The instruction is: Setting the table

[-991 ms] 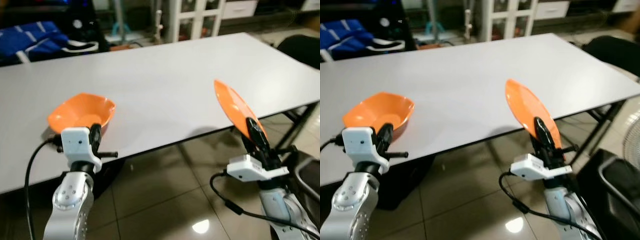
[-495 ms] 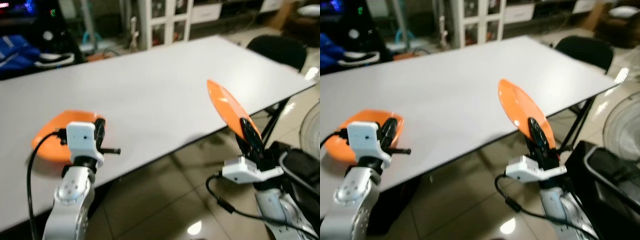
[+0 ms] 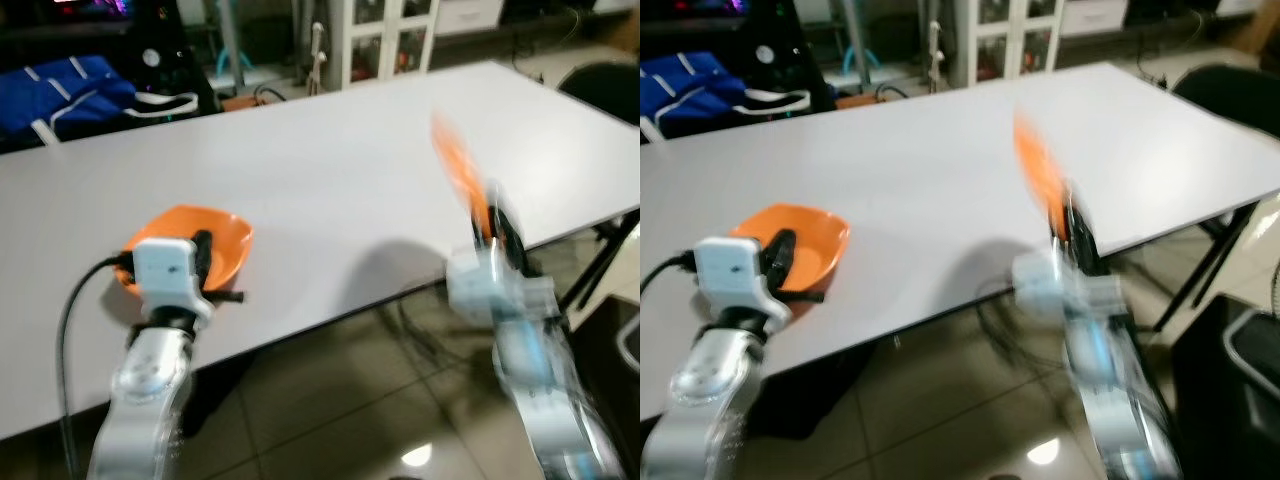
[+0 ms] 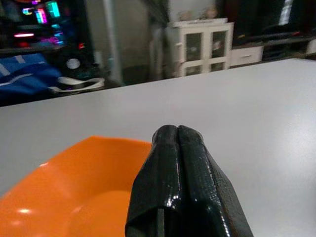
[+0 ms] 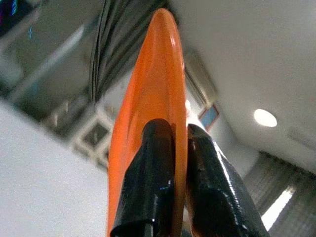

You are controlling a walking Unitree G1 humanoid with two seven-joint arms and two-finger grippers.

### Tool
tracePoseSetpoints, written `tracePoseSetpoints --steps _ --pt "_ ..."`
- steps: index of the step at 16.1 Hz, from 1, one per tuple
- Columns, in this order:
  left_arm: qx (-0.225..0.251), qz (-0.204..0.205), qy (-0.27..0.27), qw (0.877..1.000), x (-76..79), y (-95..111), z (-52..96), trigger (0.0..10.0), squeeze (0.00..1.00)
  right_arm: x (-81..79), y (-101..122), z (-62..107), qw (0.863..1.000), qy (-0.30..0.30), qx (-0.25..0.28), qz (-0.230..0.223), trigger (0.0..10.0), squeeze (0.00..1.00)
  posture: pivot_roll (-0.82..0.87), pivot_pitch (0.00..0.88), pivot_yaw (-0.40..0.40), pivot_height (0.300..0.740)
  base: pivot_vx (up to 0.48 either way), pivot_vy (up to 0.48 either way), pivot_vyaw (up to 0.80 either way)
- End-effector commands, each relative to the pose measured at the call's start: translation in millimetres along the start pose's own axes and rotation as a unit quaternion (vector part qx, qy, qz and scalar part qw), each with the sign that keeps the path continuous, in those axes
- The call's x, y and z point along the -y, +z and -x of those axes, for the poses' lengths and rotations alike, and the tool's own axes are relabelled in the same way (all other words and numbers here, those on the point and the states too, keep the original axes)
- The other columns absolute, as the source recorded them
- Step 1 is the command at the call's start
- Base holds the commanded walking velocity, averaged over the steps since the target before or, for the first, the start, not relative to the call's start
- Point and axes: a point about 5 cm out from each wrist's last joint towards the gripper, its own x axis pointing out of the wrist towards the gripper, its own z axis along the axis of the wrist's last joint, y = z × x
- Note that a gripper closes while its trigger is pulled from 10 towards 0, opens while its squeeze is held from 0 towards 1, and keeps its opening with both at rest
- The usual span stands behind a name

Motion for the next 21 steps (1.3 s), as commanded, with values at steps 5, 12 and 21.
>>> tracePoseSetpoints --steps 5,12,21 --pt "0.006 -0.004 0.002 1.0 -2.7 5.1 -4.8 10.0 0.0 -17.1 34.9 -71.1 0.959 0.037 -0.016 -0.28 10.0 0.0 -0.13 0.0 0.071 0.74 0.0 0.0 0.0" --pt "0.007 -0.017 0.015 1.0 -11.4 11.0 -0.1 10.0 0.0 -79.2 14.5 -112.2 0.798 0.091 -0.195 -0.564 10.0 0.0 -0.05 0.0 0.066 0.74 0.0 0.0 0.0" --pt "-0.006 -0.029 0.024 0.999 -21.4 14.1 11.4 10.0 0.0 -108.8 -33.9 -82.5 0.753 0.069 -0.316 -0.574 10.0 0.0 -0.02 0.023 0.082 0.74 0.0 0.0 0.0"
